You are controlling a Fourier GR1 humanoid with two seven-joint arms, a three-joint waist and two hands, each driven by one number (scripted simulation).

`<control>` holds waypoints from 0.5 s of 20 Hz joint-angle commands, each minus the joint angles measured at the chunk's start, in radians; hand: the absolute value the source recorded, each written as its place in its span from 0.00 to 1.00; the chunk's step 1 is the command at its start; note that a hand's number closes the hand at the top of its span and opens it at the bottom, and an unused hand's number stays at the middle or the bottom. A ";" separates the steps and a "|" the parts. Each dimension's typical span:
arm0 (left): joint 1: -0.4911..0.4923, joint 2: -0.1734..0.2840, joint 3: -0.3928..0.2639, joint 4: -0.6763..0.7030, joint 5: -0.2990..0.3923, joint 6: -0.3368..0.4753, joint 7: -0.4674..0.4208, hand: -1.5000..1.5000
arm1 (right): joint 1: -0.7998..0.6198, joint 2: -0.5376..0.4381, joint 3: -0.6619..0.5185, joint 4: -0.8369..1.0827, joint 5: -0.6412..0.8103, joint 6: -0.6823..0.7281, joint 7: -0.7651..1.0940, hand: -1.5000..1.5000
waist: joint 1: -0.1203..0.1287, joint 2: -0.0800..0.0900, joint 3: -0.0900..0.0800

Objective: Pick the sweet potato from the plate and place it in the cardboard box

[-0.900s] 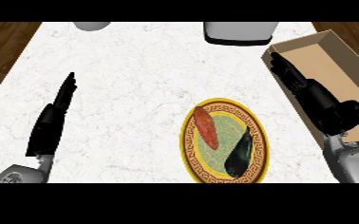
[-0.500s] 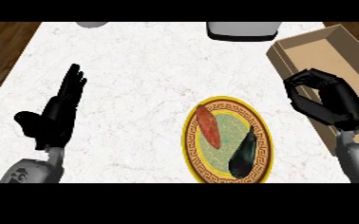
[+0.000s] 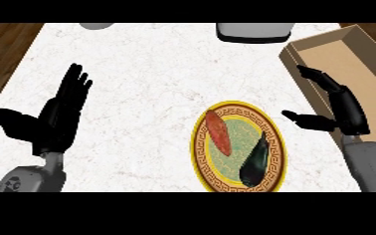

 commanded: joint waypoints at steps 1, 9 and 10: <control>-0.004 -0.003 0.022 0.003 0.012 -0.001 0.019 0.50 | -0.037 -0.139 0.052 -0.031 0.072 0.121 0.071 0.00 | -0.012 -0.004 -0.002; 0.003 -0.008 0.042 0.040 0.007 -0.033 -0.017 0.50 | -0.092 -0.249 0.201 -0.219 0.085 0.445 0.376 0.00 | -0.020 -0.006 -0.003; -0.016 -0.016 0.028 -0.009 -0.014 0.018 0.037 0.50 | -0.127 -0.218 0.203 -0.278 0.057 0.461 0.493 0.00 | -0.019 -0.008 -0.002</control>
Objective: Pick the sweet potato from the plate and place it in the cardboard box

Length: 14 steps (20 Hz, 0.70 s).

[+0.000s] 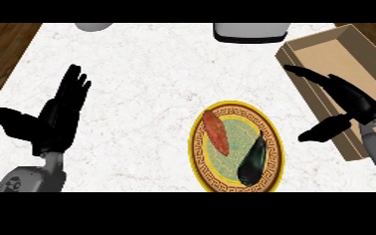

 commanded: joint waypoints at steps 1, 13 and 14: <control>0.041 0.033 0.018 -0.075 0.003 -0.006 0.051 0.50 | -0.032 -0.014 0.022 -0.152 -0.066 0.148 0.220 0.00 | 0.001 -0.004 0.001; 0.011 -0.062 0.058 0.011 -0.073 -0.058 0.014 0.50 | -0.049 0.255 0.054 -0.284 0.018 0.126 0.483 0.00 | 0.001 0.003 0.002; -0.008 -0.044 0.092 -0.016 -0.046 -0.079 0.046 0.50 | -0.014 0.226 0.038 -0.346 0.007 0.162 0.508 0.00 | -0.001 0.003 0.002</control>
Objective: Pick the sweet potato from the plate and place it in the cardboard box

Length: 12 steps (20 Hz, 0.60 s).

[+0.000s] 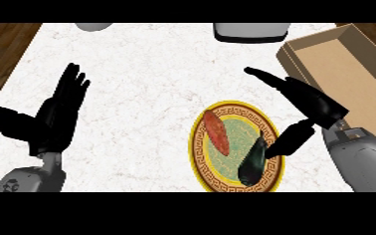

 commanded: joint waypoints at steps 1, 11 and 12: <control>-0.019 -0.004 0.041 -0.013 -0.003 -0.024 0.038 0.50 | 0.016 0.042 0.009 0.020 0.086 0.012 0.019 0.00 | 0.001 0.001 0.000; 0.040 -0.063 0.066 -0.040 -0.071 -0.066 0.028 0.50 | 0.031 0.205 0.018 0.020 0.186 0.028 0.112 0.00 | 0.001 0.001 0.000; -0.042 -0.075 0.046 -0.029 -0.098 -0.013 0.091 0.50 | 0.076 0.164 0.009 0.067 0.205 0.016 -0.001 0.00 | -0.001 0.001 0.001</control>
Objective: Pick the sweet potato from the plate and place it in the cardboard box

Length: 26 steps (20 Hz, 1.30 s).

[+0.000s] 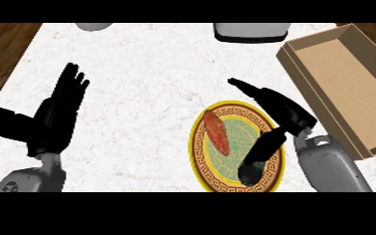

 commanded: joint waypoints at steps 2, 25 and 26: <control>0.001 -0.012 0.028 -0.030 -0.032 -0.034 0.034 0.50 | 0.022 0.045 -0.029 0.052 0.085 -0.006 -0.067 0.00 | 0.000 0.000 0.000; -0.004 -0.119 0.081 0.016 -0.120 -0.094 -0.004 0.50 | 0.037 0.189 -0.029 0.158 0.322 -0.032 -0.118 0.00 | -0.001 0.000 0.000; 0.012 -0.125 0.081 0.024 -0.110 -0.098 -0.014 0.50 | 0.038 0.225 -0.001 0.227 0.356 -0.100 -0.150 0.00 | 0.000 0.001 0.000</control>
